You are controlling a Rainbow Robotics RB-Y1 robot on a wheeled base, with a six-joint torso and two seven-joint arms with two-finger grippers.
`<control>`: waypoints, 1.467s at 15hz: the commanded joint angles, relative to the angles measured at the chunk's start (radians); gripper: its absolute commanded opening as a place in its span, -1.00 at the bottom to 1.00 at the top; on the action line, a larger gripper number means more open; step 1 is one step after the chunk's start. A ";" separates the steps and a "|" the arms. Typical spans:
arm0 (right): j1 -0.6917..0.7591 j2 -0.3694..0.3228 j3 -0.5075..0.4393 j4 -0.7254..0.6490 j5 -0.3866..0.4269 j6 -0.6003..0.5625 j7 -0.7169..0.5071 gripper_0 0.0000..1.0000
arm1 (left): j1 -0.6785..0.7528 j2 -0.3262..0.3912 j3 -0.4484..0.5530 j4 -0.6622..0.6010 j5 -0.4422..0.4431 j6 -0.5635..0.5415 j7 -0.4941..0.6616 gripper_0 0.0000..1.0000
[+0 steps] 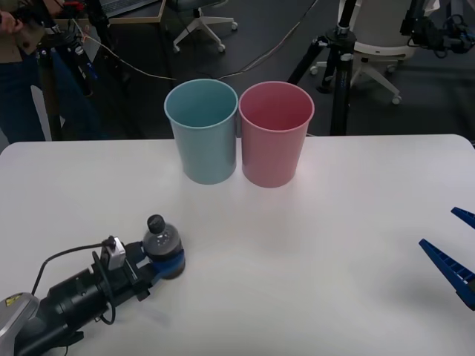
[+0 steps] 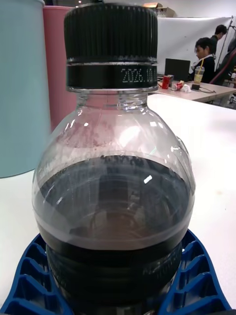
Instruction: Grasp the object on the table and drop it into the matching bin: aluminum can to the light blue bin, PET bottle to the pink bin.
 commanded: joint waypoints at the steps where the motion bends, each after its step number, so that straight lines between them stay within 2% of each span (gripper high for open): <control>1: 0.000 0.000 0.000 0.000 0.000 0.000 0.000 1.00 | 0.035 0.013 0.012 -0.051 0.000 0.003 0.018 -1.00; 3: 0.000 0.000 0.000 0.000 0.000 0.000 0.000 1.00 | 0.077 0.027 0.010 -0.119 -0.004 0.036 0.044 -1.00; 8: 0.000 0.000 0.000 0.000 0.000 0.000 0.000 1.00 | 0.223 0.087 0.010 -0.407 -0.058 0.104 0.275 -1.00; 11: 0.000 0.000 0.000 0.000 0.000 0.000 0.000 1.00 | 0.262 0.125 0.010 -0.544 -0.060 0.136 0.308 -1.00; 15: 0.000 0.000 0.000 0.000 0.000 0.000 0.000 1.00 | 0.321 0.187 0.012 -0.735 -0.041 0.263 0.345 -1.00; 19: 0.000 0.000 0.000 0.000 0.000 0.000 0.000 1.00 | 0.301 0.251 0.018 -0.858 -0.006 0.305 0.414 -1.00; 20: 0.000 0.000 0.000 0.000 0.000 0.000 0.000 1.00 | 0.288 0.257 0.017 -0.880 -0.014 0.308 0.460 -1.00; 22: 0.000 0.000 0.000 0.000 0.000 0.000 0.000 1.00 | 0.249 0.257 0.021 -0.944 -0.087 0.338 0.572 -1.00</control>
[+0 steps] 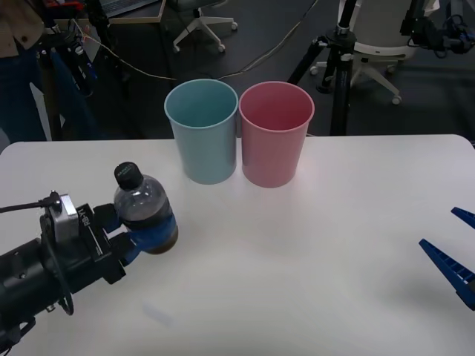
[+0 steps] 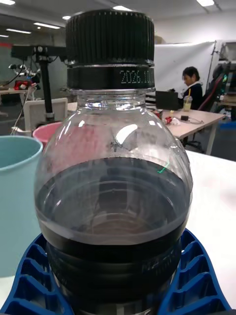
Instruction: Grasp the object on the table and drop it into the matching bin: aluminum can to the light blue bin, PET bottle to the pink bin.
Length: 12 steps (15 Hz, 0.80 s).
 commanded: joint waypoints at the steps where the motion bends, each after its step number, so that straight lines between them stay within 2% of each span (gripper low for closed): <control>1: 0.000 0.000 0.000 0.000 0.000 0.000 0.000 1.00 | -0.049 0.008 0.003 -0.085 -0.111 0.057 0.144 -1.00; 5: 0.000 0.000 0.000 0.000 0.000 0.000 0.000 1.00 | -0.191 0.021 -0.010 -0.137 -0.303 0.071 0.420 -1.00; 9: 0.000 0.000 0.000 0.000 0.000 0.000 0.000 1.00 | -0.381 0.013 -0.079 -0.137 -0.478 0.072 0.688 -0.96; 12: 0.000 0.000 0.000 0.000 0.000 0.000 0.000 1.00 | -0.482 0.013 -0.113 -0.131 -0.564 0.071 0.840 -0.95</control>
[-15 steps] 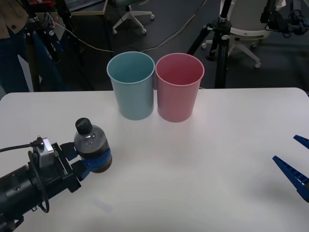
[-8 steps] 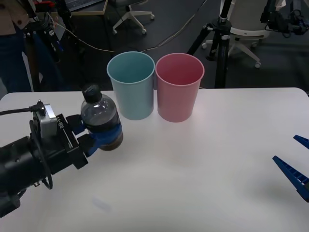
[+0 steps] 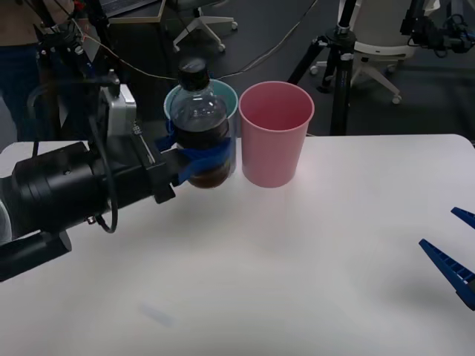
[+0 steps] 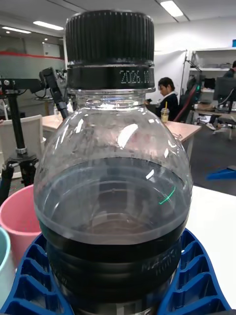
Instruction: Grasp the object on the table and drop it into the matching bin: aluminum can to the light blue bin, PET bottle to the pink bin.
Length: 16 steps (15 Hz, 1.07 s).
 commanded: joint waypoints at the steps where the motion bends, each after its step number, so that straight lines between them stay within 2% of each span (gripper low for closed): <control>1: 0.000 0.000 0.000 0.000 0.000 0.000 0.000 1.00 | -0.094 -0.002 -0.029 0.012 -0.055 -0.001 0.134 -0.95; 6: 0.000 0.000 0.000 0.000 0.000 0.000 0.000 1.00 | -0.283 -0.019 -0.075 0.111 -0.163 -0.001 0.294 -0.87; 9: 0.000 0.000 0.000 0.000 0.000 0.000 0.000 1.00 | -0.383 -0.102 -0.084 0.212 -0.296 -0.001 0.366 -0.83; 10: 0.000 0.000 0.000 0.000 0.000 0.000 0.000 1.00 | -0.415 -0.135 -0.088 0.251 -0.335 -0.001 0.375 -0.83; 16: 0.000 0.000 0.000 0.000 0.000 0.000 0.000 1.00 | -0.576 -0.252 -0.124 0.490 -0.393 -0.001 0.359 -0.82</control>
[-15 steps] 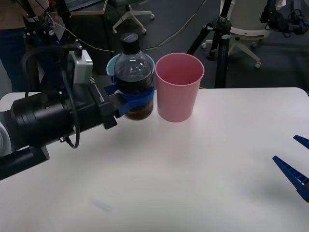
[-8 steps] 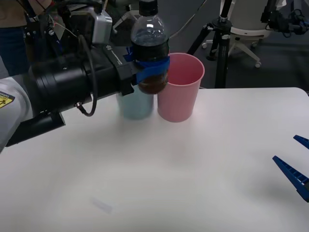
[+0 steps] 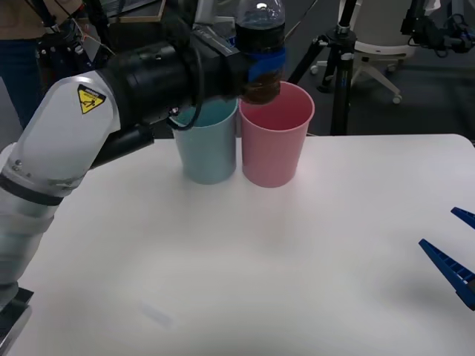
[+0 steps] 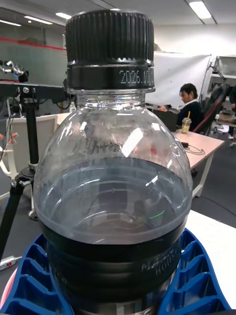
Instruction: Grasp the object on the table and drop it into the matching bin: aluminum can to the light blue bin, PET bottle to the pink bin.
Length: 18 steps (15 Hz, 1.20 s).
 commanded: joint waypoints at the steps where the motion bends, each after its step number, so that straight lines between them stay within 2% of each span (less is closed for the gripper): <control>1: 0.000 0.000 0.000 0.000 0.000 0.000 0.000 1.00 | -0.055 -0.060 -0.002 0.088 -0.055 0.000 -0.008 -0.82; 7: 0.000 0.000 0.000 0.000 0.000 0.000 0.000 1.00 | -0.133 -0.171 -0.002 0.263 -0.148 0.070 -0.039 -0.83; 9: 0.000 0.000 0.000 0.000 0.000 0.000 0.000 1.00 | -0.145 -0.212 -0.002 0.328 -0.197 0.130 -0.053 -0.83; 14: 0.000 0.000 0.000 0.000 0.000 0.000 0.000 1.00 | -0.159 -0.264 -0.002 0.418 -0.279 0.196 -0.074 -0.82; 16: 0.000 0.000 0.000 0.000 0.000 0.000 0.000 1.00 | -0.159 -0.272 -0.031 0.443 -0.288 0.233 -0.076 -0.82; 18: 0.000 0.000 0.000 0.000 0.000 0.000 0.000 1.00 | -0.159 -0.272 -0.082 0.470 -0.279 0.316 -0.073 -0.82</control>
